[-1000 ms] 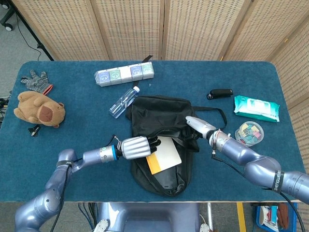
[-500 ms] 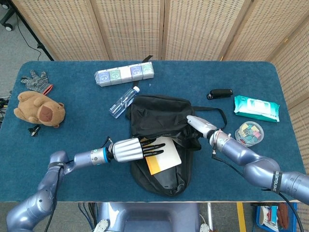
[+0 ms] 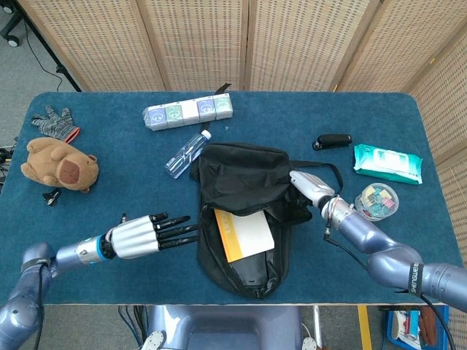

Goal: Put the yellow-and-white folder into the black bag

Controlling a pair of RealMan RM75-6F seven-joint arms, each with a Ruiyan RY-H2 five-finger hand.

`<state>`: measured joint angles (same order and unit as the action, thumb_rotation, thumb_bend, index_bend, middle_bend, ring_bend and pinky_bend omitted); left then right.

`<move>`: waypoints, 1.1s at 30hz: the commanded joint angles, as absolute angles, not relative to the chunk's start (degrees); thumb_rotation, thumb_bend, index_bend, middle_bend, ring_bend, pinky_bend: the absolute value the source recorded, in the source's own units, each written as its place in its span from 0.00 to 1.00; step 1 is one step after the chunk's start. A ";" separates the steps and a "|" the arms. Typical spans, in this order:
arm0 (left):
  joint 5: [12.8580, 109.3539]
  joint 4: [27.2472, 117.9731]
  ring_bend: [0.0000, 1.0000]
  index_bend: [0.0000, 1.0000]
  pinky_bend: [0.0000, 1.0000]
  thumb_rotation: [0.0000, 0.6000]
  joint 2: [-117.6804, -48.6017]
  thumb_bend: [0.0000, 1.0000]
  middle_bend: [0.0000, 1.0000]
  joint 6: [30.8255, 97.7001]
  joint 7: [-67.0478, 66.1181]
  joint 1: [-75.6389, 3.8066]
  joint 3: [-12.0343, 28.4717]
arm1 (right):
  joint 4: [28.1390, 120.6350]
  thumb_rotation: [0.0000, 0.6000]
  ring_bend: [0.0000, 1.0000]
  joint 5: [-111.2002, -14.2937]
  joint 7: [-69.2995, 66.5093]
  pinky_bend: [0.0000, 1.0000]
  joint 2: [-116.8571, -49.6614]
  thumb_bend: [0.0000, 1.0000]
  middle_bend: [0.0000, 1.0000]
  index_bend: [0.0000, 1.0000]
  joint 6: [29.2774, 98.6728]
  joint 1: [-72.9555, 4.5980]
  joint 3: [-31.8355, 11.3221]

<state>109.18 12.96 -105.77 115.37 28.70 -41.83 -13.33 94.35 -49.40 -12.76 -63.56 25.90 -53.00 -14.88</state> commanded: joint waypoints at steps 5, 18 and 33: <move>102.88 14.47 0.29 0.21 0.68 1.00 -100.47 0.00 0.15 118.67 36.98 -34.40 -9.19 | 99.78 1.00 0.00 -48.91 -10.91 0.02 -63.41 0.15 0.00 0.00 27.79 -52.41 -12.17; 93.09 16.39 0.27 0.20 0.67 1.00 -97.09 0.00 0.10 112.74 44.42 -25.19 -2.32 | 114.46 1.00 0.00 -56.62 -4.64 0.00 -59.83 0.06 0.00 0.00 40.63 -46.87 -9.78; 87.06 33.61 0.00 0.00 0.27 1.00 -89.11 0.00 0.00 101.28 40.38 -19.27 0.93 | 106.74 1.00 0.00 -79.61 -0.93 0.00 -58.46 0.00 0.00 0.00 61.49 -31.81 -1.21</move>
